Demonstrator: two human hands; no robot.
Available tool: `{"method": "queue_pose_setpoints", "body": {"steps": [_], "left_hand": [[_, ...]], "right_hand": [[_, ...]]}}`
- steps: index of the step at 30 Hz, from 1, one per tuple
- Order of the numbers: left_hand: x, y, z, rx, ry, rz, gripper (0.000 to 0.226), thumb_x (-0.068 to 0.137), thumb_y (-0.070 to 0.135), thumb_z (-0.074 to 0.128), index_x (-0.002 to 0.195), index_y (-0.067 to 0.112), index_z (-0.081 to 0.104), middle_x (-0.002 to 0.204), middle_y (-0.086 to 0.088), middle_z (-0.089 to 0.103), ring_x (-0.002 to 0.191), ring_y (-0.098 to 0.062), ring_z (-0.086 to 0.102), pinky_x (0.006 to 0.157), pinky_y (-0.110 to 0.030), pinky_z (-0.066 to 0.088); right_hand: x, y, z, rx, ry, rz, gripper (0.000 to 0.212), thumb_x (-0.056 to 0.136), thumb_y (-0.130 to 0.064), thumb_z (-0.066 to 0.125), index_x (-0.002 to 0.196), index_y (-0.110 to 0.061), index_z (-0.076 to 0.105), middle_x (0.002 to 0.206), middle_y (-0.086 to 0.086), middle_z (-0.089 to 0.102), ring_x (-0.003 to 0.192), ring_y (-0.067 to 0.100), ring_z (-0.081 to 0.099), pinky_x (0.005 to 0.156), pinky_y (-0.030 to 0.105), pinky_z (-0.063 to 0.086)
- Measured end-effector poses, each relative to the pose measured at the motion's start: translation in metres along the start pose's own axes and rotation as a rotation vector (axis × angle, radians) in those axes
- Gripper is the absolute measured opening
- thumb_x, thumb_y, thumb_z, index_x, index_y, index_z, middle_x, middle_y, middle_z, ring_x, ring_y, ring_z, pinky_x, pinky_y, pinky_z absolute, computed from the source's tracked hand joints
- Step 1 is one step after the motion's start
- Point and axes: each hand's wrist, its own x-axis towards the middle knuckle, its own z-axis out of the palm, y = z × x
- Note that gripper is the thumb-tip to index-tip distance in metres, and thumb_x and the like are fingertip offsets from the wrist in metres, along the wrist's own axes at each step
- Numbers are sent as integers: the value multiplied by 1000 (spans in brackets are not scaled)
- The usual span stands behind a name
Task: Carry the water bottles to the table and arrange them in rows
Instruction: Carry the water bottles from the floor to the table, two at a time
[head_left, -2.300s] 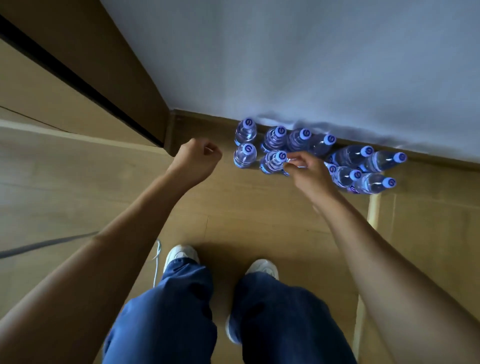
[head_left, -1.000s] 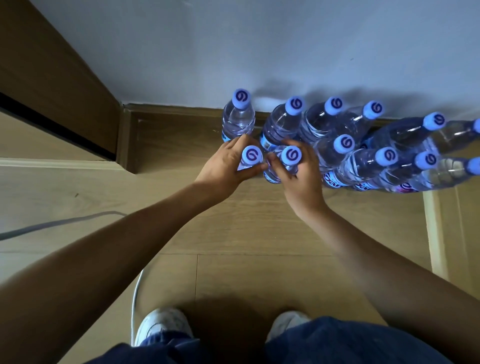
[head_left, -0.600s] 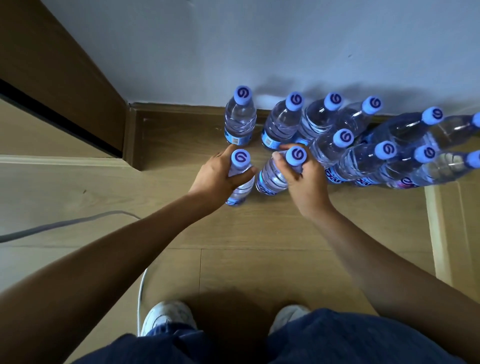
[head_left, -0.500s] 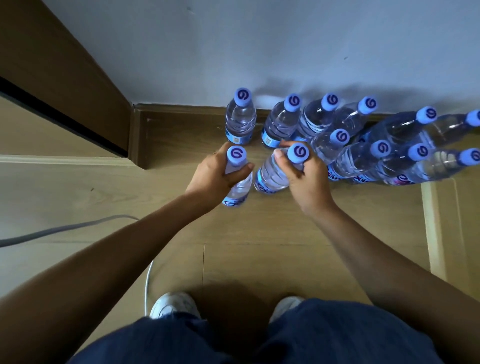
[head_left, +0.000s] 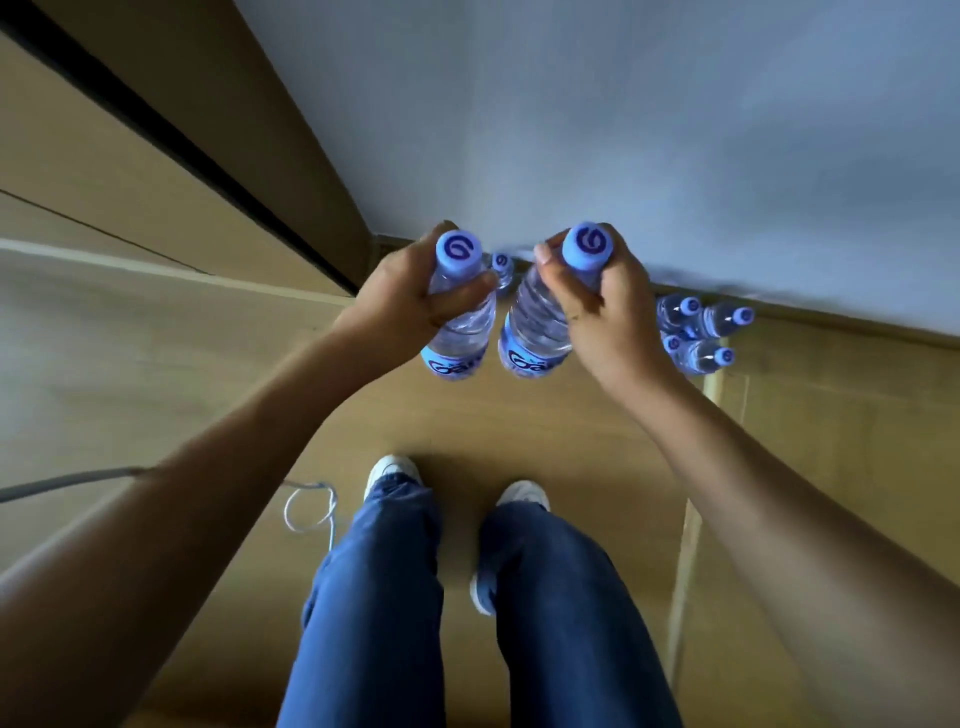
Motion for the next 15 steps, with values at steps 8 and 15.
{"method": "queue_pose_setpoints", "body": {"steps": [8,15], "left_hand": [[-85,178,-124,-51,108,-4,22,90,31,61,96,10,60,85,8,62,79,-6,58,76,-23,47],[-187,282,-210,-42,375,-5,55,84,48,54,98,-6,59,96,-27,62,83,-19,56,83,-47,49]], "right_hand": [[-23,-236,-39,-2,-112,-218,44,89,-37,60,93,6,59,85,18,67,81,29,61,78,34,47],[-63,-388,-41,58,-304,-338,23,92,-32,63,89,-10,59,72,-8,58,69,7,56,71,19,45]]}}
